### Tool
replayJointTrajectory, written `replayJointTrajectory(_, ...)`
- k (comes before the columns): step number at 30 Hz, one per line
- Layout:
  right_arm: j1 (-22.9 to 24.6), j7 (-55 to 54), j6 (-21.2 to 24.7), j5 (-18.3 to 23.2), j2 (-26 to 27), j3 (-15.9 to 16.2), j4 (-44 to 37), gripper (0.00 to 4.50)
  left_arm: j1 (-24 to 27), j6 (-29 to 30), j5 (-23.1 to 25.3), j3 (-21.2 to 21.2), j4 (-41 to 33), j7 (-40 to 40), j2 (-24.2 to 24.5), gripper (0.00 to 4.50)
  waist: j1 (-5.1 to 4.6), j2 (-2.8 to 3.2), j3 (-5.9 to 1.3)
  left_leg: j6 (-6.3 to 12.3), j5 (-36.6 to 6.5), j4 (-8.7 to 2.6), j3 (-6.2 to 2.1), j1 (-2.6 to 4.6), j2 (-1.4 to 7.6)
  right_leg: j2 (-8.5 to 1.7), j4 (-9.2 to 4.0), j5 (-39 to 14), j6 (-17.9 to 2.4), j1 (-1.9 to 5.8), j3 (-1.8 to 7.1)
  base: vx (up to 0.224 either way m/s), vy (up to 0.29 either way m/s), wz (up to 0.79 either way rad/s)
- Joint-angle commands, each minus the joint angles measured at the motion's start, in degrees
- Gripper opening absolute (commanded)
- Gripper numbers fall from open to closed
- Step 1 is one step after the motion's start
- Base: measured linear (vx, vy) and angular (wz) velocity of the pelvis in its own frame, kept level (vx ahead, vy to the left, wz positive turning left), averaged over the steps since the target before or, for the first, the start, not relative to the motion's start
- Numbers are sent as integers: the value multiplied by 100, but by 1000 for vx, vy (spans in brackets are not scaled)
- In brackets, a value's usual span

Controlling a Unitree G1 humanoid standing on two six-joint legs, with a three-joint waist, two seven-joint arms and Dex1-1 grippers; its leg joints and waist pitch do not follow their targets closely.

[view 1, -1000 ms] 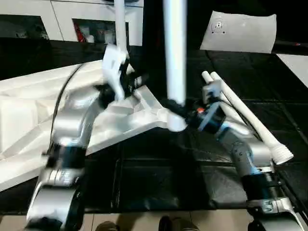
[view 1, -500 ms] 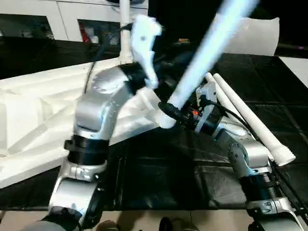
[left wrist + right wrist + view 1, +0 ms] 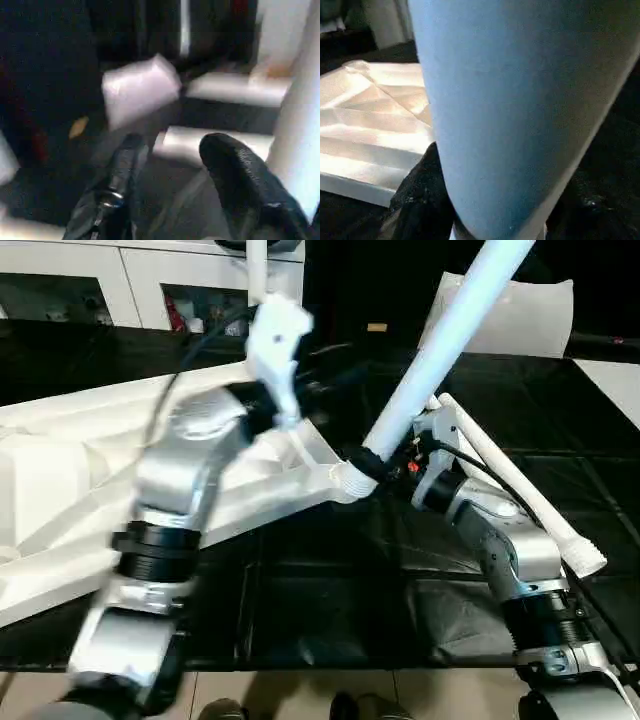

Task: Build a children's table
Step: Insert table leg to table base

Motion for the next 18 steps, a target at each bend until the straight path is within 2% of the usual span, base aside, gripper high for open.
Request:
replayJointTrajectory(1,-67,-73,-106,-69,-96,-147,19,189,130,95,183,-326,164,-302,91,219,2,37,-527,345,-186,-362,23,-44,143,-395,-412,-1816,-578,444,255,0,0,0)
replayJointTrajectory(3,-66,-95,-110,-83,-113,-149,29,189,175,270,143,-403,218,-393,136,219,24,59,-543,361,-36,-358,22,-28,169,-403,-343,-1325,-838,438,261,0,0,0)
replayJointTrajectory(6,-44,-137,-106,-89,-138,-149,21,189,247,483,107,-583,442,-578,163,219,50,59,-528,427,-70,-362,31,-49,159,-421,-353,-1186,-1018,459,261,0,0,0)
replayJointTrajectory(8,10,-152,-141,-132,-148,-127,-8,189,229,300,213,-715,873,-612,87,219,54,73,-513,387,-185,-364,29,-60,148,-430,-388,-1422,-958,472,257,0,0,0)
replayJointTrajectory(9,41,-158,-166,-162,-147,-115,-23,189,186,113,339,-803,1156,-605,52,219,53,57,-498,378,-300,-367,39,-56,117,-409,-450,-1705,-807,466,251,0,0,0)
replayJointTrajectory(10,69,-162,-173,-179,-146,-109,-42,189,140,-28,459,-889,1408,-647,25,219,55,49,-504,364,-309,-373,24,-67,120,-416,-453,-1791,-753,484,249,0,0,0)
replayJointTrajectory(11,81,-163,-170,-182,-146,-107,-53,189,130,-43,486,-914,1478,-669,16,219,56,71,-513,348,-293,-375,21,-58,124,-417,-463,-1816,-683,475,248,0,0,0)
replayJointTrajectory(12,98,-163,-165,-187,-146,-106,-71,189,128,-19,482,-941,1532,-722,0,219,59,63,-520,336,-298,-379,10,-56,136,-429,-442,-1800,-691,484,249,0,0,0)
replayJointTrajectory(14,119,-164,-158,-198,-151,-106,-95,189,131,35,465,-991,1608,-813,-31,219,50,84,-517,306,-321,-380,6,-61,146,-444,-447,-1778,-750,487,248,0,0,0)
replayJointTrajectory(16,127,-170,-158,-209,-159,-100,-100,189,113,76,456,-1023,1738,-838,-73,190,43,74,-513,308,-347,-378,9,-61,150,-440,-444,-1740,-811,485,245,0,0,0)
replayJointTrajectory(17,133,-173,-162,-219,-165,-94,-104,189,106,25,494,-1060,1818,-832,-86,190,46,92,-506,314,-365,-378,9,-61,144,-434,-447,-1750,-825,481,241,0,0,0)
replayJointTrajectory(18,141,-175,-174,-233,-175,-80,-108,189,76,-32,553,-1098,1964,-771,-102,179,43,84,-510,320,-366,-377,10,-62,144,-431,-453,-1745,-822,484,238,0,0,0)
